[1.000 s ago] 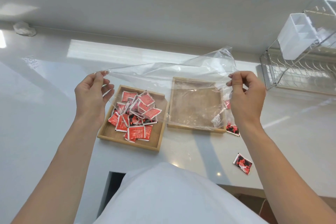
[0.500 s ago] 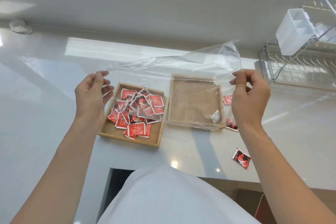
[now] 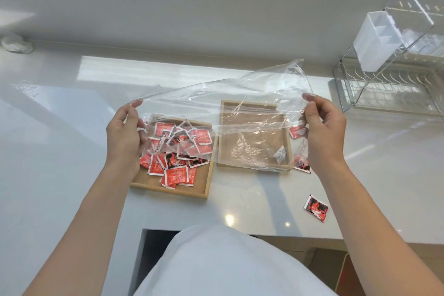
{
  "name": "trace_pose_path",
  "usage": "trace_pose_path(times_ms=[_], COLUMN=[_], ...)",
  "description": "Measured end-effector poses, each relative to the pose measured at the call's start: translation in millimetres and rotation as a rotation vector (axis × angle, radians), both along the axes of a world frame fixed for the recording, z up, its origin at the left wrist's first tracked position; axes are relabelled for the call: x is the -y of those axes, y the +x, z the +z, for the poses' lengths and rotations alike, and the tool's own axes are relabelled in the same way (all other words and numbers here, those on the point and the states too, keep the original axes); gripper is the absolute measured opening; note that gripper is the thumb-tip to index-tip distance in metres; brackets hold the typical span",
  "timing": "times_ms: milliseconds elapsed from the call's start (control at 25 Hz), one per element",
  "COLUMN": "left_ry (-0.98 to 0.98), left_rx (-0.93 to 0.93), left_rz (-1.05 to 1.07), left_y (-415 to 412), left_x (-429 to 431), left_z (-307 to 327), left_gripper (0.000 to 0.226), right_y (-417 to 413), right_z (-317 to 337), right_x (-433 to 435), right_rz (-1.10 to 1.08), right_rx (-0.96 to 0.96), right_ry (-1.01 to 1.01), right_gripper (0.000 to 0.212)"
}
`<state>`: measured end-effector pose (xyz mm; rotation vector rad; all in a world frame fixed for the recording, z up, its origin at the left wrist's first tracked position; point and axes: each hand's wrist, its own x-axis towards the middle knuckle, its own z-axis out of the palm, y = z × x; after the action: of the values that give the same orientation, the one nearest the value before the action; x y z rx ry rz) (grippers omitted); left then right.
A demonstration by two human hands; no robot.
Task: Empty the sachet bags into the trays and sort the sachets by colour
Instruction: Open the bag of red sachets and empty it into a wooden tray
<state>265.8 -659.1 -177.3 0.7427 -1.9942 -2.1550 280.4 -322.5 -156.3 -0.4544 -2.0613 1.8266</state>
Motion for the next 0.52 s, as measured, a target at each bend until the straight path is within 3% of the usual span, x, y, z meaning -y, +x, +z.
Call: trace_pose_path(times_ms=[320, 520], left_ry=[-0.074, 0.115], left_rx=[0.056, 0.194], left_rz=[-0.098, -0.312], left_y=[-17, -24], left_x=[-25, -40], left_z=[-15, -11], left_gripper=[0.029, 0.041], right_y=[7, 8], right_z=[2, -6], right_x=[-28, -55], right_rz=[0.003, -0.076], right_rx=[0.058, 0.061], right_ry=[-0.263, -0.458], right_gripper=[0.024, 0.024])
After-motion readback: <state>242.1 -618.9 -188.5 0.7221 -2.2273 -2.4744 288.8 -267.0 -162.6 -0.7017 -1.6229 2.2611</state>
